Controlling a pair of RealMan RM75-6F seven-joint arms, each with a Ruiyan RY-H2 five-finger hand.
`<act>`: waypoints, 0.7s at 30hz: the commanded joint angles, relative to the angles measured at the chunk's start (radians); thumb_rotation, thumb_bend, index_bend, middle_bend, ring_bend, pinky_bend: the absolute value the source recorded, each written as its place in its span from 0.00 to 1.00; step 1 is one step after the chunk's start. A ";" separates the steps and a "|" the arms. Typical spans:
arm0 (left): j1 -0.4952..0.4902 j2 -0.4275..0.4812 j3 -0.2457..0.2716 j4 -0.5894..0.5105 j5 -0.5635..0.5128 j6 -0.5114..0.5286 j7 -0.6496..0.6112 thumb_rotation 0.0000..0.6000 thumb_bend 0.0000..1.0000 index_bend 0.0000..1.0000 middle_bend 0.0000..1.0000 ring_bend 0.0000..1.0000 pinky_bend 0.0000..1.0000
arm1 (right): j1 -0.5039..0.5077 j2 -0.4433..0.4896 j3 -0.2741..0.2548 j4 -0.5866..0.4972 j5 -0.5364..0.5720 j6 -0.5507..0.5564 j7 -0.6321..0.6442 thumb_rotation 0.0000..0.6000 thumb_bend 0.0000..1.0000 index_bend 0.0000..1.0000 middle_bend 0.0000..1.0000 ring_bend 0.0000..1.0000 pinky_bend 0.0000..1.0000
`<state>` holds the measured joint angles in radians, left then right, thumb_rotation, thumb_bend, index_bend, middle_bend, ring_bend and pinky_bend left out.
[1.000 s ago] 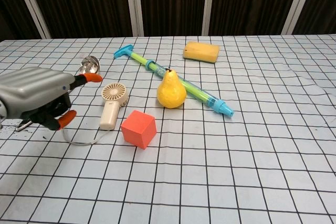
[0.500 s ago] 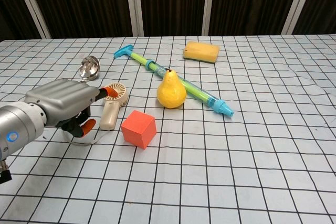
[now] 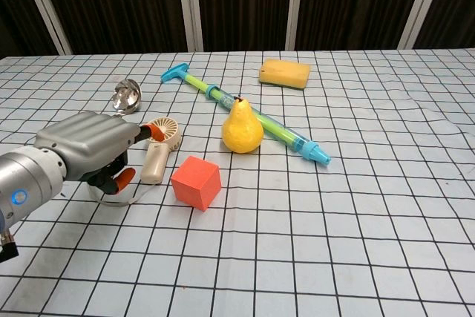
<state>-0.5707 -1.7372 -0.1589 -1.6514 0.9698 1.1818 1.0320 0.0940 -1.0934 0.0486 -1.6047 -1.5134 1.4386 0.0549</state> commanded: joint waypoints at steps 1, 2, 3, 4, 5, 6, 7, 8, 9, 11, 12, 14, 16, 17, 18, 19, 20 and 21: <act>-0.002 0.000 0.005 0.004 -0.005 0.002 -0.004 1.00 0.72 0.16 0.87 0.72 0.74 | 0.000 0.000 0.000 0.000 0.000 0.000 0.000 1.00 0.28 0.07 0.00 0.00 0.00; -0.003 0.000 0.008 0.006 -0.006 0.003 -0.005 1.00 0.72 0.16 0.87 0.72 0.74 | 0.000 0.000 0.000 0.000 0.000 0.000 0.000 1.00 0.28 0.07 0.00 0.00 0.00; -0.005 0.000 0.010 0.009 -0.006 0.004 -0.005 1.00 0.72 0.16 0.87 0.72 0.74 | 0.000 0.000 0.000 0.000 0.000 0.000 0.000 1.00 0.28 0.07 0.00 0.00 0.00; -0.006 0.000 0.012 0.012 -0.007 0.004 -0.005 1.00 0.72 0.16 0.87 0.72 0.74 | 0.000 0.000 0.000 0.000 0.000 0.000 0.000 1.00 0.28 0.07 0.00 0.00 0.00; -0.008 0.000 0.012 0.014 -0.010 0.005 -0.008 1.00 0.72 0.16 0.87 0.72 0.74 | 0.000 0.000 0.000 0.000 0.000 0.000 0.000 1.00 0.28 0.07 0.00 0.00 0.00; -0.009 -0.001 0.012 0.016 -0.012 0.007 -0.010 1.00 0.72 0.16 0.87 0.72 0.74 | 0.000 0.000 0.000 0.000 0.000 0.000 0.000 1.00 0.28 0.07 0.00 0.00 0.00; -0.010 -0.001 0.011 0.018 -0.013 0.009 -0.011 1.00 0.72 0.16 0.87 0.72 0.74 | 0.000 0.000 0.000 0.000 0.000 0.000 0.000 1.00 0.28 0.07 0.00 0.00 0.00; -0.012 -0.002 0.011 0.020 -0.014 0.010 -0.012 1.00 0.72 0.16 0.87 0.72 0.74 | 0.000 0.000 0.000 0.000 0.001 0.000 0.000 1.00 0.28 0.07 0.00 0.00 0.00; -0.013 -0.002 0.012 0.022 -0.016 0.011 -0.013 1.00 0.72 0.16 0.87 0.72 0.74 | 0.000 0.000 0.000 0.000 0.001 0.000 0.000 1.00 0.28 0.07 0.00 0.00 0.00; -0.016 -0.003 0.014 0.026 -0.018 0.013 -0.014 1.00 0.72 0.16 0.87 0.72 0.74 | 0.000 0.000 0.000 0.000 0.001 0.000 0.000 1.00 0.28 0.07 0.00 0.00 0.00; -0.017 -0.003 0.015 0.027 -0.019 0.014 -0.015 1.00 0.72 0.16 0.87 0.72 0.74 | 0.001 0.000 0.000 0.000 0.001 0.000 0.000 1.00 0.28 0.07 0.00 0.00 0.00; -0.020 -0.004 0.018 0.030 -0.022 0.015 -0.018 1.00 0.72 0.16 0.87 0.72 0.74 | 0.000 0.000 0.000 0.000 0.001 0.000 0.000 1.00 0.28 0.07 0.00 0.00 0.00; -0.023 -0.005 0.020 0.032 -0.023 0.014 -0.022 1.00 0.72 0.16 0.87 0.72 0.74 | 0.000 0.000 0.000 0.000 0.001 0.000 0.000 1.00 0.28 0.07 0.00 0.00 0.00; -0.024 -0.005 0.020 0.033 -0.023 0.015 -0.023 1.00 0.72 0.16 0.87 0.72 0.74 | 0.000 0.000 0.000 0.000 0.001 0.000 0.000 1.00 0.28 0.07 0.00 0.00 0.00; -0.026 -0.006 0.020 0.034 -0.024 0.015 -0.025 1.00 0.72 0.16 0.87 0.72 0.74 | 0.000 0.000 0.000 -0.001 0.001 0.000 -0.001 1.00 0.28 0.07 0.00 0.00 0.00; -0.027 -0.007 0.021 0.035 -0.025 0.014 -0.027 1.00 0.72 0.16 0.87 0.72 0.74 | 0.000 0.000 0.000 -0.001 0.001 0.000 -0.001 1.00 0.28 0.07 0.00 0.00 0.00; -0.029 -0.008 0.022 0.037 -0.026 0.014 -0.028 1.00 0.72 0.16 0.87 0.72 0.74 | 0.000 0.000 0.000 -0.001 0.001 0.001 -0.001 1.00 0.28 0.07 0.00 0.00 0.00; -0.030 -0.008 0.022 0.038 -0.027 0.015 -0.028 1.00 0.72 0.16 0.87 0.72 0.74 | 0.000 0.000 0.000 -0.001 0.001 0.001 -0.002 1.00 0.28 0.07 0.00 0.00 0.00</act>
<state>-0.6005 -1.7451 -0.1370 -1.6136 0.9434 1.1964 1.0038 0.0944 -1.0938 0.0485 -1.6056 -1.5124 1.4391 0.0531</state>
